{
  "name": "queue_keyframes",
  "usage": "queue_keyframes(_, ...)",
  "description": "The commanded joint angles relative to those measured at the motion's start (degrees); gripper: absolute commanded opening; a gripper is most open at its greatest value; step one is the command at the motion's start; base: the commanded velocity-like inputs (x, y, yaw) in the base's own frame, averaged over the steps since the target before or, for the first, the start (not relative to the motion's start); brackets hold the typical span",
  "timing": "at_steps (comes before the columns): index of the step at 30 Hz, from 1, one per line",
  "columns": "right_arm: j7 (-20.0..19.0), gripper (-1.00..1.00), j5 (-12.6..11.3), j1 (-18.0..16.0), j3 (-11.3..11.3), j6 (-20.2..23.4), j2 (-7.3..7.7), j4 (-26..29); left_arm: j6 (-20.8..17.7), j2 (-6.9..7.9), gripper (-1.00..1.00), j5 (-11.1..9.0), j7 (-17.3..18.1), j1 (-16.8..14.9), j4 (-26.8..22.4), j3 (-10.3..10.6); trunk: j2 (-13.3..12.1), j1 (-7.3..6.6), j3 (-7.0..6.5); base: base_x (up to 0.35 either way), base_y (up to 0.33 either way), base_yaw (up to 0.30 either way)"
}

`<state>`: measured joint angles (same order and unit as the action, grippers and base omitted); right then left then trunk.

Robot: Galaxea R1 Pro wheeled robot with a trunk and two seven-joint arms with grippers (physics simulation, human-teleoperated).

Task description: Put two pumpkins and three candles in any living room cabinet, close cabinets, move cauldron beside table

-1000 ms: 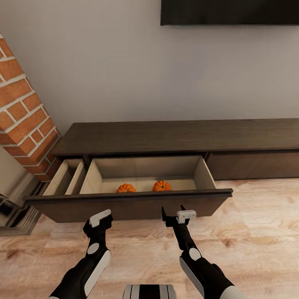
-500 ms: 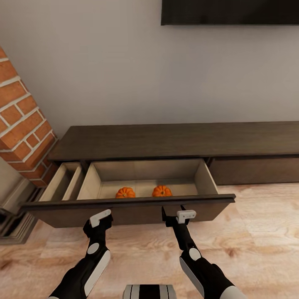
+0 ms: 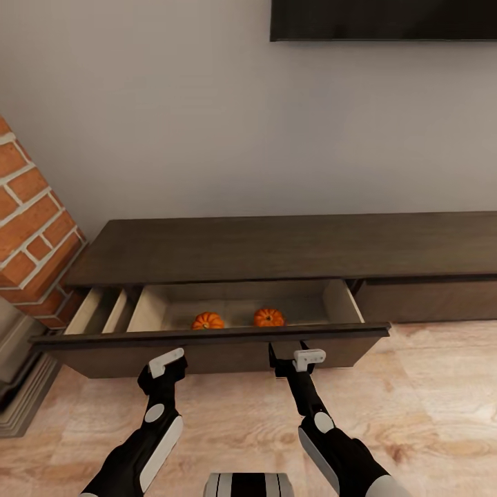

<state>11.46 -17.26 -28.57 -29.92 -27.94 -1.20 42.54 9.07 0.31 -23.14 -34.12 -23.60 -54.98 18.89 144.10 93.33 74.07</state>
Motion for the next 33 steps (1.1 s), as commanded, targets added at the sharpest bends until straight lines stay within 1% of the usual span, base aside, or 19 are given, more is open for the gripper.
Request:
queue_keyframes(1, 0.5, 1.0, -0.3, -0.1, -0.3, -0.3, 0.05, 0.0, 0.4, 0.04, 1.0, -0.6, -0.2, 0.0, 0.0, 0.2, 0.0, 0.02, 0.03, 0.279, 0.0, 0.0)
queue_keyframes(29, 0.5, 1.0, -0.3, -0.1, -0.3, -0.3, 0.05, 0.1, 0.4, 0.05, 1.0, -0.6, -0.2, 0.0, 0.0, 0.2, 0.0, 0.02, 0.03, 0.279, 0.0, 0.0)
queue_keyframes(33, 0.5, 1.0, -0.3, -0.1, -0.3, -0.3, 0.05, 0.2, 0.4, 0.0, 1.0, -0.6, -0.2, 0.0, 0.0, 0.3, 0.0, 0.02, 0.03, 0.188, 0.0, 0.0)
